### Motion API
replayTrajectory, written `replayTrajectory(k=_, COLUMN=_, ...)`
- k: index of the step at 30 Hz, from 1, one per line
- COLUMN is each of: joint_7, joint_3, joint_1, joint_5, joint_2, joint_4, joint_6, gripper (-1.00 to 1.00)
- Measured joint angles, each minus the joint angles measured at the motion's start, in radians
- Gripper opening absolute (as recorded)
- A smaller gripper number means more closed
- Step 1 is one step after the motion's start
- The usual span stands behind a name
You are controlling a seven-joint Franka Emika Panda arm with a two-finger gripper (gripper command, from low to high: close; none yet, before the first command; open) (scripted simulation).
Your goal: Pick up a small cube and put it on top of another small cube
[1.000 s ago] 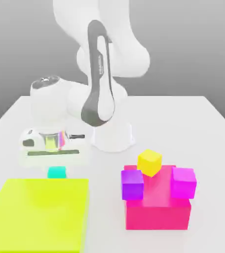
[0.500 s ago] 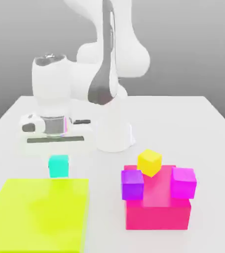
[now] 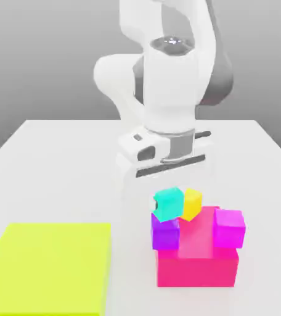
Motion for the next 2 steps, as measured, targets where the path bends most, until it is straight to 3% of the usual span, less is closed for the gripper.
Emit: replayTrajectory(k=2, joint_7=0.000, joint_3=0.000, joint_1=0.000, joint_5=0.000, joint_2=0.000, joint_4=0.000, joint_6=0.000, gripper=1.00)
